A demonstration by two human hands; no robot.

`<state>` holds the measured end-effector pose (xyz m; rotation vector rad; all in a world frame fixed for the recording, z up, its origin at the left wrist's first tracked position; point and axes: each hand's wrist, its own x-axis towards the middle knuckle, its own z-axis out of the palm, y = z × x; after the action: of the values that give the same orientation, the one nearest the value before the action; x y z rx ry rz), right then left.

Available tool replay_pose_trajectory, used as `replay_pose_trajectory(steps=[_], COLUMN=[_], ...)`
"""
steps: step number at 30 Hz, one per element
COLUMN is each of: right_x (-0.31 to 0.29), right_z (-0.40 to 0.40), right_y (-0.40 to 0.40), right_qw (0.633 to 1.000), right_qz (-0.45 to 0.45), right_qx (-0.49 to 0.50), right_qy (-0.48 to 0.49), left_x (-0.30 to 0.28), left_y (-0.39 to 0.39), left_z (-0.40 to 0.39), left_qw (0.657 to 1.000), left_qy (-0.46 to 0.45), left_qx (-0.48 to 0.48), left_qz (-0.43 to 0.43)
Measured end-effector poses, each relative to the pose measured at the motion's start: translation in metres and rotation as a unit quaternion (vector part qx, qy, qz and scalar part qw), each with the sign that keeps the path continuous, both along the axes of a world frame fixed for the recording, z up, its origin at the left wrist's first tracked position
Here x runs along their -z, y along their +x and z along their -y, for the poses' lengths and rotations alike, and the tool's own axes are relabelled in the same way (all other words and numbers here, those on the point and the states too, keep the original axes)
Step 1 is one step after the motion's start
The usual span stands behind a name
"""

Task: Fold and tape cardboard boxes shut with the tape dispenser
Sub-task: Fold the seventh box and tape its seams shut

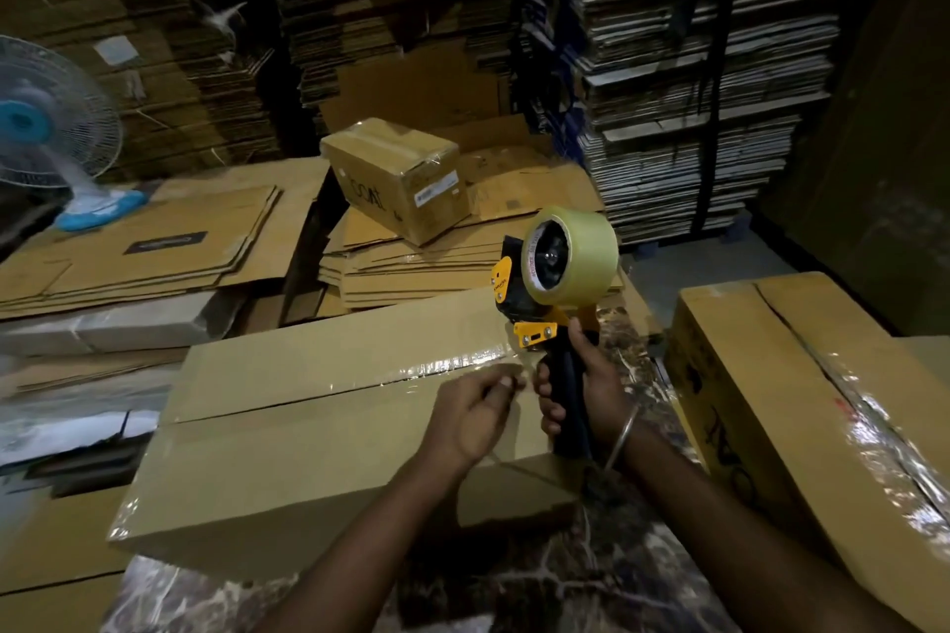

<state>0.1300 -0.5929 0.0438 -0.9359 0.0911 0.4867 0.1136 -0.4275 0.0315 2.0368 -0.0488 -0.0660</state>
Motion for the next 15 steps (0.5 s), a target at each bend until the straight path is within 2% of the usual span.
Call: replay_pose_trajectory(steps=[2, 3, 5, 6, 7, 9, 15], right_x=[0.002, 0.002, 0.002, 0.003, 0.002, 0.002, 0.003], right_z=[0.001, 0.001, 0.002, 0.002, 0.002, 0.002, 0.002], right_y=[0.002, 0.002, 0.000, 0.000, -0.001, -0.003, -0.005], right_qw=[1.000, 1.000, 0.999, 0.999, 0.999, 0.998, 0.997], right_qz=[0.003, 0.003, -0.005, -0.007, -0.007, 0.004, 0.036], right_qx=[-0.021, -0.029, -0.039, -0.043, -0.048, -0.060, -0.070], right_qy=[0.003, 0.002, -0.008, -0.012, -0.014, -0.018, -0.020], left_x=[-0.014, -0.022, -0.040, -0.047, -0.052, -0.057, -0.058], left_y=[0.006, 0.013, 0.030, 0.038, 0.045, 0.055, 0.071], left_z=[-0.004, -0.005, -0.008, -0.010, -0.013, -0.017, -0.021], left_qw=[0.985, 0.966, 0.900, 0.873, 0.860, 0.849, 0.823], left_qy=[-0.123, -0.198, -0.353, -0.383, -0.382, -0.379, -0.400], left_qx=[-0.119, -0.157, -0.181, -0.177, -0.162, -0.126, -0.090], left_qz=[-0.013, -0.050, -0.179, -0.246, -0.297, -0.346, -0.394])
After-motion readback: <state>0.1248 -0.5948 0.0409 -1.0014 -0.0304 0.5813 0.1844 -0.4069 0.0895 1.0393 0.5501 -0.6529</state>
